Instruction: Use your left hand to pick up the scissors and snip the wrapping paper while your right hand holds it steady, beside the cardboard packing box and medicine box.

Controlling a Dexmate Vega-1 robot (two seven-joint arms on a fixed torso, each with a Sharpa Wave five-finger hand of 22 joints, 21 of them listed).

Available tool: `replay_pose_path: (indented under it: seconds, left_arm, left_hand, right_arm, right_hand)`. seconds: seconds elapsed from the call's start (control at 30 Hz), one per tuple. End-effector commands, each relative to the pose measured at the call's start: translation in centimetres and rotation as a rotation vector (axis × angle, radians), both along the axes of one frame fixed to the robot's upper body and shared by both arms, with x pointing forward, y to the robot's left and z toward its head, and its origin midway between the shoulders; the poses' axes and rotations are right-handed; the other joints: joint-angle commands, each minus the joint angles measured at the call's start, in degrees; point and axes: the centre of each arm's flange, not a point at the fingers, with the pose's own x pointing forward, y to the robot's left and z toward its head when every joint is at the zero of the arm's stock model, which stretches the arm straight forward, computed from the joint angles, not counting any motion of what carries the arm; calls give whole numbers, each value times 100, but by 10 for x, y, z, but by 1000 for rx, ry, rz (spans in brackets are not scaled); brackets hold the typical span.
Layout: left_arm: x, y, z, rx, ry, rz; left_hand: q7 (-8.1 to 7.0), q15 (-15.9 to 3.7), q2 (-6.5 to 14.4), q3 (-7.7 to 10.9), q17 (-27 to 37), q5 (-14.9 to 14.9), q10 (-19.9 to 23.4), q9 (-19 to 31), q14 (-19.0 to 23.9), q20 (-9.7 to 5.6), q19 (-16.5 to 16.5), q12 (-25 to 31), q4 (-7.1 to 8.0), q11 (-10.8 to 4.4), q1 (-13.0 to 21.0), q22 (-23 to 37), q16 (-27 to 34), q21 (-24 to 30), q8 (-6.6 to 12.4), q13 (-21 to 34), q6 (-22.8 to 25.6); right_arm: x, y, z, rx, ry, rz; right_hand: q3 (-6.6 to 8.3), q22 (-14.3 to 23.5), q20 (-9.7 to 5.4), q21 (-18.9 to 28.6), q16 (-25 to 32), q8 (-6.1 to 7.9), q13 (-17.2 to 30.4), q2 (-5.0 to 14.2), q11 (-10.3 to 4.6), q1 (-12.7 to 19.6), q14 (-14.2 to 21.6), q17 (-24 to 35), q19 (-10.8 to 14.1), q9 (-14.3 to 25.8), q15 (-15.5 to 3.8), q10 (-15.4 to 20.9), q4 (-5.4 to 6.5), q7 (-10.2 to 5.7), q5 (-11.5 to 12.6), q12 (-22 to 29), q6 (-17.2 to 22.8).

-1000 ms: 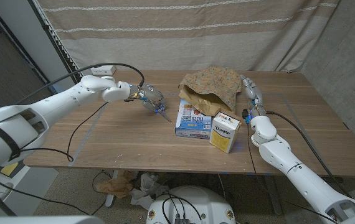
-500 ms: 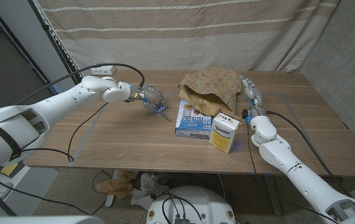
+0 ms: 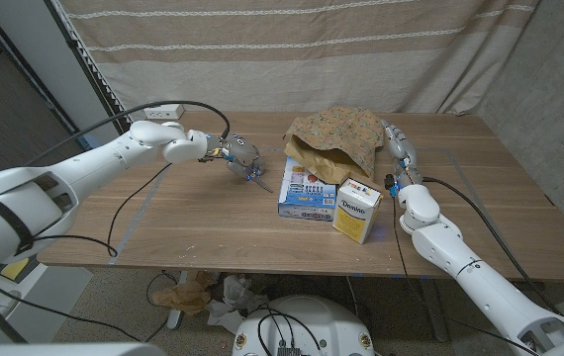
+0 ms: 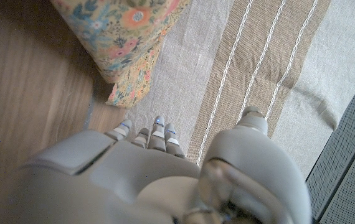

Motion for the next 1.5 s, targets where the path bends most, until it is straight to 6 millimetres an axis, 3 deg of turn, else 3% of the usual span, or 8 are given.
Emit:
replay_pose_path:
  seconds: [0.03,0.53,0.97,1.5]
  left_arm:
    - [0,1,-3,12,6,1]
    - [1,0,-1,-1,5,-8]
    - [1,-2,7,-23,-17,-17]
    - [-2,-16,50,-179,-107,-79]
  left_hand:
    - [-4,-1026,0,67,87,-78,474,20,372,-306,83,320,-36,6,139,23,74,51,221,-387,418]
    - [56,-1059,53,280,358,-157,1107,16,1227,-276,222,1017,-44,-2,398,28,165,92,572,151,1196]
    - [64,-1076,86,342,458,-207,1160,-33,1387,-295,265,1164,-16,10,380,42,151,111,643,315,1344]
    - [57,-1082,108,436,551,-260,1132,3,1490,-317,256,1258,-45,19,433,56,124,113,710,458,1345]
  right_arm:
    - [0,1,0,-2,0,1]
    - [-1,0,-1,0,4,0]
    - [-6,-1,1,-4,-7,-3]
    - [-7,-1,5,-6,-20,6]
  right_hand:
    - [-28,27,-14,34,35,22,11,-13,3,-39,-43,17,-44,17,-21,-9,-3,-10,-3,32,6]
    - [-29,26,-13,34,34,23,11,-11,-2,-41,-46,16,-47,16,-17,-9,-1,-12,-6,34,8]
    - [-31,26,-11,35,36,23,10,-11,-6,-45,-44,16,-50,16,-22,-5,0,-11,-8,37,7]
    - [-33,26,-11,38,40,23,10,-10,-18,-49,-33,16,-44,16,-24,7,3,-12,-12,44,8]
